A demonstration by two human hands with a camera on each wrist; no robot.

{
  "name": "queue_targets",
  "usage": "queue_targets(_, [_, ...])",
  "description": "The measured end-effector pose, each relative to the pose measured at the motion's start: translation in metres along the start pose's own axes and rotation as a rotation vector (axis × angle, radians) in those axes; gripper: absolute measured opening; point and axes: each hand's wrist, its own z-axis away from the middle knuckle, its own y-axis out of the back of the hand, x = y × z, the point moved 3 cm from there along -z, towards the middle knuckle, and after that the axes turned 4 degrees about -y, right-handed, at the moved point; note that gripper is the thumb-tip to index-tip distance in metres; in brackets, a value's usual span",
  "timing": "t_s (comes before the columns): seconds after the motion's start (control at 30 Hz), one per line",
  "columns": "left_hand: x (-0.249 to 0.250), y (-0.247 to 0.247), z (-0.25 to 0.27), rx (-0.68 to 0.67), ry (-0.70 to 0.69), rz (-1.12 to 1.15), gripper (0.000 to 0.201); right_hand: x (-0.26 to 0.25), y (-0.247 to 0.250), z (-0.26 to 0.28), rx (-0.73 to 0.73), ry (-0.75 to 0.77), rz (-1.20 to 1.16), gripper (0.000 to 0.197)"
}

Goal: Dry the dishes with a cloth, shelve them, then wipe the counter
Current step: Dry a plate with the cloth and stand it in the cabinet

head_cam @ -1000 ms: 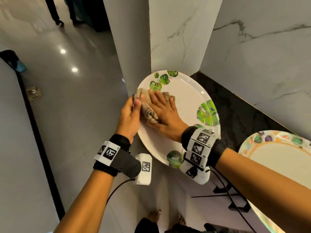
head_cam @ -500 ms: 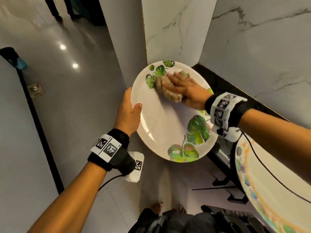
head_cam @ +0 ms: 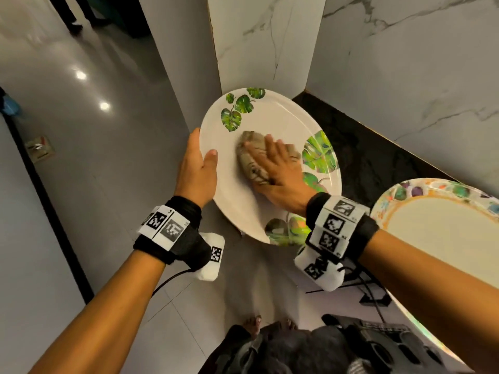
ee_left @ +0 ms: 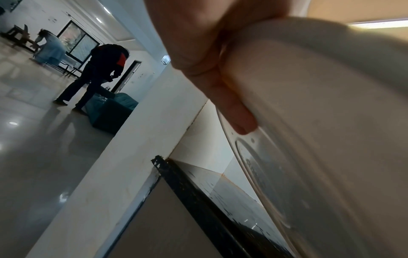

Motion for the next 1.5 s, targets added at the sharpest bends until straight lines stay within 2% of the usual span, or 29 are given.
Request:
queue_targets(0.1, [-0.002,0.001,-0.002,0.022,-0.014,-0.022,0.042,-0.028,-0.011,0.018,-0.037,0.195,0.048,0.07])
queue_targets(0.17, [-0.004,0.005,-0.002,0.06,-0.015,-0.058,0.041,-0.028,-0.023,0.032,-0.071,0.3,0.134,0.071])
queue_targets(0.27, [-0.008,0.01,-0.001,0.081,-0.001,-0.106,0.042,-0.01,-0.03,0.045,-0.078,0.464,0.239,0.064])
queue_targets(0.37, [-0.011,0.012,0.0,0.072,0.029,-0.126,0.045,0.017,-0.027,0.051,-0.102,0.561,0.326,0.059])
queue_targets(0.43, [-0.013,0.014,0.0,0.083,0.043,-0.117,0.047,0.033,-0.018,0.05,-0.121,0.521,0.337,0.062])
queue_targets(0.53, [-0.011,0.018,-0.004,0.087,0.02,-0.079,0.044,0.059,0.0,0.033,-0.158,0.268,0.237,0.069])
queue_targets(0.73, [0.002,0.016,-0.014,0.059,-0.078,-0.09,0.038,0.082,0.028,-0.016,0.001,-0.206,0.09,0.07])
queue_targets(0.83, [0.002,0.013,-0.014,0.079,-0.084,-0.085,0.039,0.076,0.033,-0.031,0.051,-0.32,0.09,0.073])
queue_targets(0.97, [-0.002,0.01,-0.009,0.141,-0.072,-0.084,0.039,0.073,0.021,-0.021,0.094,-0.442,0.097,0.073])
queue_targets(1.07, [-0.004,0.011,-0.006,0.177,-0.044,-0.075,0.04,0.068,0.002,0.002,0.101,-0.467,0.08,0.069])
queue_targets(1.23, [0.002,0.009,-0.011,0.171,-0.027,-0.049,0.047,0.059,-0.018,0.041,0.114,-0.388,-0.017,0.066])
queue_targets(1.33, [0.004,0.009,-0.012,0.182,-0.014,-0.045,0.052,0.043,-0.029,0.064,0.123,-0.339,-0.011,0.074])
queue_targets(1.4, [0.008,0.008,-0.011,0.185,-0.03,-0.045,0.054,0.026,-0.037,0.077,0.115,-0.275,-0.044,0.075])
queue_targets(1.5, [0.016,0.007,-0.013,0.172,-0.071,-0.058,0.054,-0.003,-0.049,0.081,0.063,-0.071,-0.148,0.064])
